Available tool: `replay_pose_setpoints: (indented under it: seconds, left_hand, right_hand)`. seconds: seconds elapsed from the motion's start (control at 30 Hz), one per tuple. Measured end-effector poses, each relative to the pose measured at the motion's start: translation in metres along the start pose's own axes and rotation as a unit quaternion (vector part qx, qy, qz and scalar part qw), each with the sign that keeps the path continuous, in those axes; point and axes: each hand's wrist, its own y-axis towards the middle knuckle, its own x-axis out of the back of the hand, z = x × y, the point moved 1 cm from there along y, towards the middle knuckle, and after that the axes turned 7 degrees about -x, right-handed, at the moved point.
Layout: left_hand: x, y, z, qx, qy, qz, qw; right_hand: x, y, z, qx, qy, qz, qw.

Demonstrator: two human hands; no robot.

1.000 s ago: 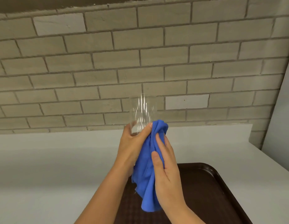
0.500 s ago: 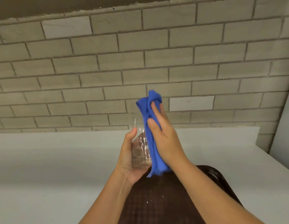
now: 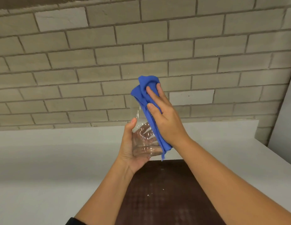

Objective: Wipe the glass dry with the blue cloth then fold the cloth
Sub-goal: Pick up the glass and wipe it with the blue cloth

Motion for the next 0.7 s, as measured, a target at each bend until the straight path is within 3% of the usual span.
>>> replay_pose_setpoints:
  seconds: [0.13,0.23,0.33,0.47,0.57,0.7]
  left_hand:
    - [0.002,-0.006,0.001,-0.023,-0.044,0.036,0.998]
    - [-0.003,-0.014,0.006,0.016,-0.134,0.083,0.987]
    - [-0.003,-0.01,0.012,-0.003,-0.09,0.043,0.995]
    - [-0.012,-0.006,0.01,-0.002,0.004,0.012,1.0]
    - [-0.014,-0.005,0.002,-0.052,0.079,-0.012,0.995]
    - [-0.014,-0.001,-0.005,-0.123,0.235,-0.047,0.963]
  right_hand:
    - [-0.018,-0.057,-0.009,0.074,-0.044,-0.001,0.996]
    - [-0.021,-0.081,-0.016,0.116,-0.109,0.018,0.987]
    - [-0.008,-0.054,-0.01,0.071,-0.057,0.009,0.996]
    - [0.009,-0.013,-0.006,-0.099,0.129,-0.048,0.986]
    - [-0.001,-0.031,-0.023,-0.236,0.279,-0.07,0.928]
    - [-0.026,-0.075,-0.037,-0.369,0.482,-0.075,0.791]
